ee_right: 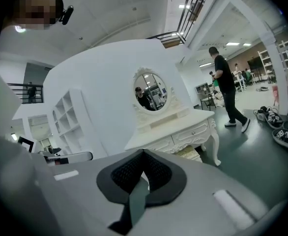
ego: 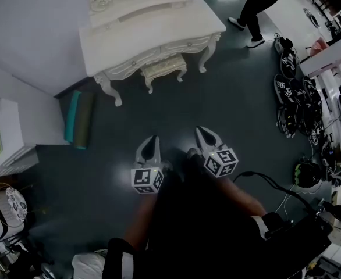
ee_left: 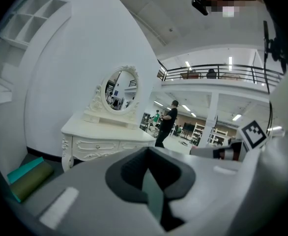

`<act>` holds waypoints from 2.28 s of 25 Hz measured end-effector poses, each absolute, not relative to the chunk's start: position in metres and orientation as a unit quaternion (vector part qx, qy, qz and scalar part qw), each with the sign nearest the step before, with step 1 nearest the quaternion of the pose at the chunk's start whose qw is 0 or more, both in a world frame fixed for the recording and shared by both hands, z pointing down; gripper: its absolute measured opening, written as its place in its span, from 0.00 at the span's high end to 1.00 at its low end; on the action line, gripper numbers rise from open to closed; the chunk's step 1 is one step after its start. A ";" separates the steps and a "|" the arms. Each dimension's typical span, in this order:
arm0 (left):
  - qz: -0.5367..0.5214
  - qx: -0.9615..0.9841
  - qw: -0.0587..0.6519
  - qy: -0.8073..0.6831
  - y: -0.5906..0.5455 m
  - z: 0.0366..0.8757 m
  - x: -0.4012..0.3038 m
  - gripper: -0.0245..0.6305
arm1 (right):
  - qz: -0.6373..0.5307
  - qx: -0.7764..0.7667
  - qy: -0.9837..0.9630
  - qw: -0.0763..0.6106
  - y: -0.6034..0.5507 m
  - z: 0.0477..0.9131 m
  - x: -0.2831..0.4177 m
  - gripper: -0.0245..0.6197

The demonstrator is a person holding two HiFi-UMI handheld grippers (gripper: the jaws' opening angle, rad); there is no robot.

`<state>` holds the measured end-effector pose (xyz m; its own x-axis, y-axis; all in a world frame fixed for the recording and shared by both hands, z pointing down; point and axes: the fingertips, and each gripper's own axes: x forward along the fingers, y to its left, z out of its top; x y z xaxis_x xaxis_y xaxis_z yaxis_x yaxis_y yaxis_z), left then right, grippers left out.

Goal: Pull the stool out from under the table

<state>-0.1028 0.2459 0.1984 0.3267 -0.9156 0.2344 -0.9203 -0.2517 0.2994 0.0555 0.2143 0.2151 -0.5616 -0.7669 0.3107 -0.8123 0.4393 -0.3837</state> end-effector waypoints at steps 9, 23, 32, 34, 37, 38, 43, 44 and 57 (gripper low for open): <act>0.008 0.794 0.193 -0.576 0.178 0.206 -0.106 0.95 | 0.293 0.465 -0.835 0.030 0.148 0.241 0.047 0.97; 0.021 0.778 0.197 -0.596 0.014 0.218 -0.079 0.95 | 0.365 0.428 -0.827 0.005 -0.020 0.279 0.055 0.97; 0.032 0.781 0.200 -0.590 -0.039 0.235 -0.064 0.95 | 0.421 0.438 -0.794 -0.025 -0.085 0.324 0.070 0.97; 0.032 0.781 0.202 -0.590 -0.049 0.242 -0.065 0.95 | 0.436 0.442 -0.783 -0.039 -0.097 0.338 0.070 0.97; 0.030 0.779 0.212 -0.590 -0.062 0.258 -0.068 0.95 | 0.454 0.449 -0.767 -0.058 -0.113 0.360 0.069 0.97; 0.029 0.778 0.217 -0.588 -0.065 0.265 -0.070 0.95 | 0.459 0.450 -0.763 -0.063 -0.117 0.368 0.066 0.97; 0.025 0.778 0.233 -0.582 -0.086 0.289 -0.076 0.95 | 0.471 0.452 -0.754 -0.079 -0.144 0.400 0.047 0.97; 0.022 0.779 0.233 -0.582 -0.090 0.294 -0.077 0.95 | 0.472 0.450 -0.753 -0.082 -0.149 0.407 0.043 0.97; 0.003 0.784 0.244 -0.570 -0.137 0.357 -0.096 0.95 | 0.520 0.436 -0.720 -0.142 -0.205 0.516 0.007 0.96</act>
